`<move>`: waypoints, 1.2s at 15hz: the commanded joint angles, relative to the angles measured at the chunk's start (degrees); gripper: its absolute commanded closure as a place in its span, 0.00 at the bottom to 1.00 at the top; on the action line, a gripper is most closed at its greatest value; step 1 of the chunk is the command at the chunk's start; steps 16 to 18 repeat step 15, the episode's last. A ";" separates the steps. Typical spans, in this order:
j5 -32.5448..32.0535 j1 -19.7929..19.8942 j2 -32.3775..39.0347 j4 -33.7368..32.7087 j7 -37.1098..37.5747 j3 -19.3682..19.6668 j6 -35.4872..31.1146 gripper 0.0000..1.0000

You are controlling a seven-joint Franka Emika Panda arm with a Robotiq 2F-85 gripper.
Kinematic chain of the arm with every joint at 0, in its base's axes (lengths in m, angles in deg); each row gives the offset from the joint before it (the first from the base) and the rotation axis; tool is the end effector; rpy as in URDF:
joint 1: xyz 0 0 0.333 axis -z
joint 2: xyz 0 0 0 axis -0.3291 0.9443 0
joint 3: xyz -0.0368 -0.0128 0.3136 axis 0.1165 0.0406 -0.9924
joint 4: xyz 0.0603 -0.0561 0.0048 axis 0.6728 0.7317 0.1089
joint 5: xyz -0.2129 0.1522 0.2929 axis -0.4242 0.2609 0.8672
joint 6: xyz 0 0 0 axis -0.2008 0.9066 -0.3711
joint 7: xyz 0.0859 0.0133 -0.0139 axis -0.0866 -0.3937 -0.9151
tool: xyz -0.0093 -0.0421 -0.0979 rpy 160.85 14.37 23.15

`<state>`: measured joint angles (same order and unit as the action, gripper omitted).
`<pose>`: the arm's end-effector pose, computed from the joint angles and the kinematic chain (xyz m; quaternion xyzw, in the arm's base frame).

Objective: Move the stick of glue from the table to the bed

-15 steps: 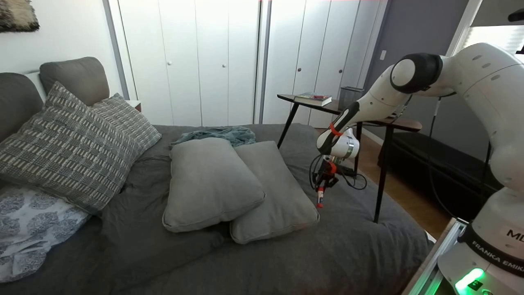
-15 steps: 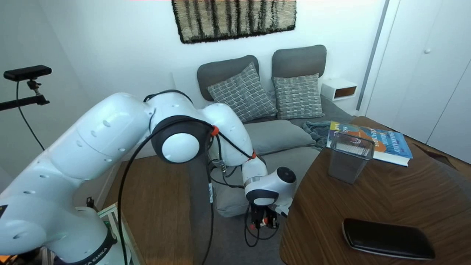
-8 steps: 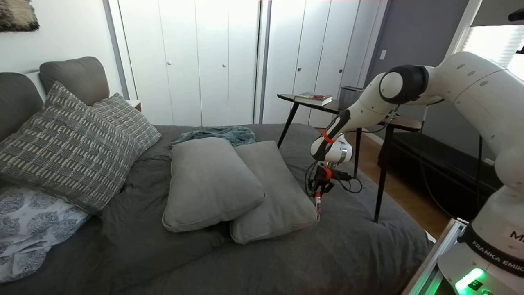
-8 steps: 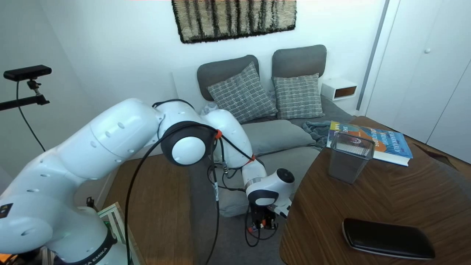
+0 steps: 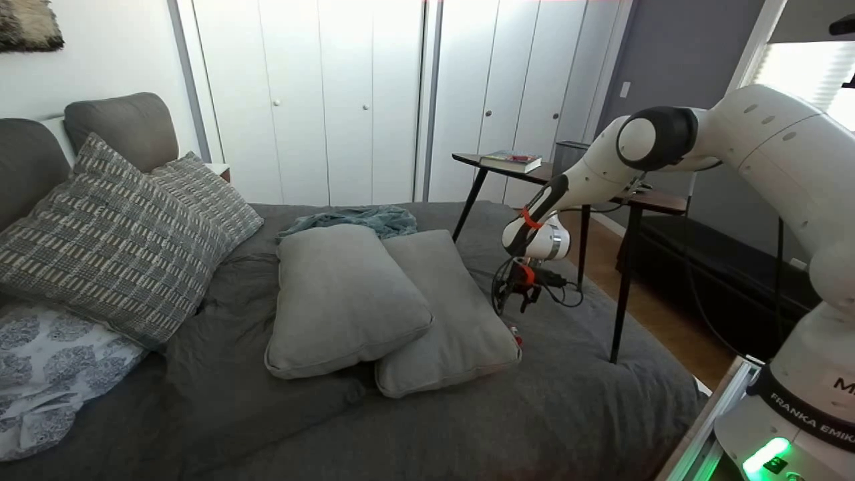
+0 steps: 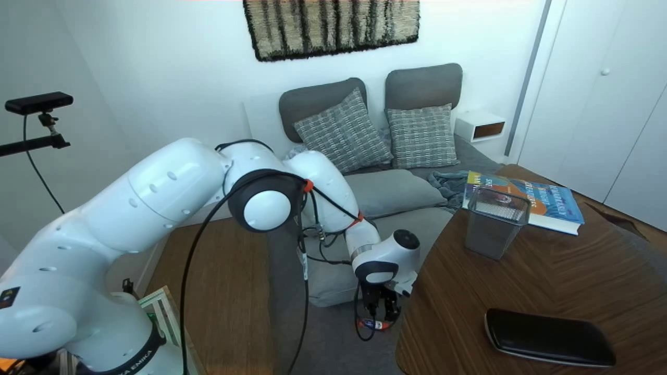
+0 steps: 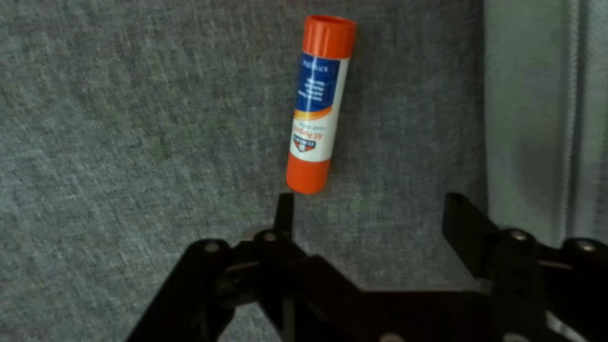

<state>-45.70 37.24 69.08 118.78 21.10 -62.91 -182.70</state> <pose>0.6069 -0.1947 -0.0157 -0.9453 0.3183 0.0190 0.0680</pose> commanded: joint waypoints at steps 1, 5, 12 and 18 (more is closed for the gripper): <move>-0.99 -5.91 -10.33 11.22 1.84 2.83 -3.08 0.00; -7.35 -15.18 -18.95 21.39 2.52 9.37 -7.56 0.00; -12.71 -13.80 -37.85 41.57 -7.95 4.24 -25.62 0.00; -12.16 -12.94 -35.95 39.20 -7.66 2.30 -26.41 0.00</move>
